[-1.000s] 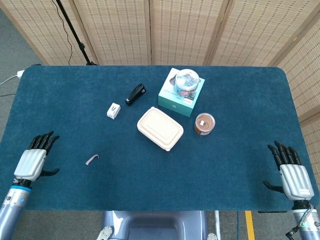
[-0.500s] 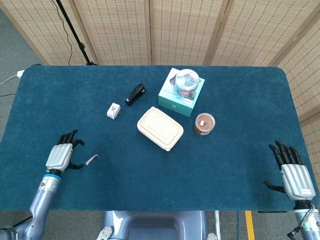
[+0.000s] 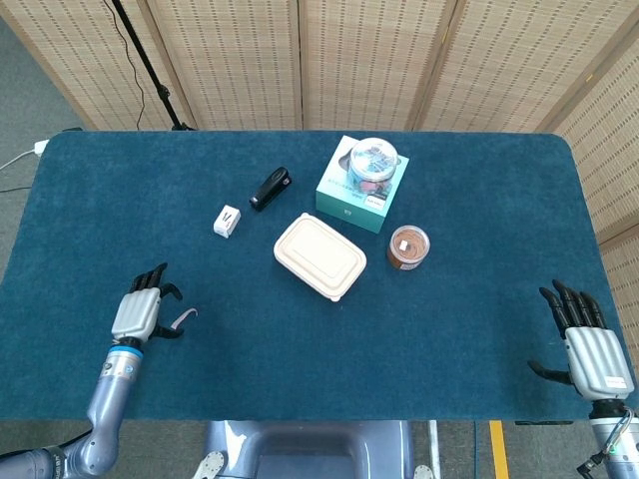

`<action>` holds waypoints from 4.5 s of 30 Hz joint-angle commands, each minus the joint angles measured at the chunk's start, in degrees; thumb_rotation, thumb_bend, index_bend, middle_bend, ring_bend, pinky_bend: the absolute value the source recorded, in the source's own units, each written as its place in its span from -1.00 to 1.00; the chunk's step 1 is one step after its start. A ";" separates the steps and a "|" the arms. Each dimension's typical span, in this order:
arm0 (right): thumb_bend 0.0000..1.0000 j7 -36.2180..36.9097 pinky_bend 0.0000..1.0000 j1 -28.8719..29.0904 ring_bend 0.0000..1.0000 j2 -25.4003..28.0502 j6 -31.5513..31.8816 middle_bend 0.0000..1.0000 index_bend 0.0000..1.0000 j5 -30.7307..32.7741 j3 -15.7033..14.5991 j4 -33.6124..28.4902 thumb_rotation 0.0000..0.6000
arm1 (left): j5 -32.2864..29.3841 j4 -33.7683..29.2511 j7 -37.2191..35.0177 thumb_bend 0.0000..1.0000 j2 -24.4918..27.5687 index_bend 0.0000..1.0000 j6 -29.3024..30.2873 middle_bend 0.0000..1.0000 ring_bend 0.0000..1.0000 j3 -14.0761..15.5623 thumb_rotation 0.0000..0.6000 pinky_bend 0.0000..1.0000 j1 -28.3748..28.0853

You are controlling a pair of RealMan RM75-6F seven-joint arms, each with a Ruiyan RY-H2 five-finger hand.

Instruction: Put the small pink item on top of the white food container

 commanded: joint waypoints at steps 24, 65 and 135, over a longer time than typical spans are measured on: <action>-1.00 0.86 -1.00 -0.01 -1.00 0.55 -0.09 -1.00 -1.00 0.10 -0.03 -0.42 1.00 | -3.28 3.02 -0.42 -0.59 -1.38 0.02 -1.03 -1.00 -1.00 -0.44 1.00 -1.00 -2.03; -1.00 2.07 -1.00 0.16 -1.00 1.06 -0.56 -1.00 -1.00 0.13 -0.13 -0.62 1.00 | -4.48 3.58 0.44 -0.25 -2.81 0.19 -1.45 -1.00 -1.00 1.02 1.00 -1.00 -3.59; -1.00 -0.01 -1.00 2.78 -1.00 -1.13 -6.58 -1.00 -1.00 10.24 3.08 3.22 1.00 | -21.14 12.86 44.91 -0.07 -11.83 0.28 -5.83 -1.00 -1.00 -5.73 1.00 -1.00 -45.52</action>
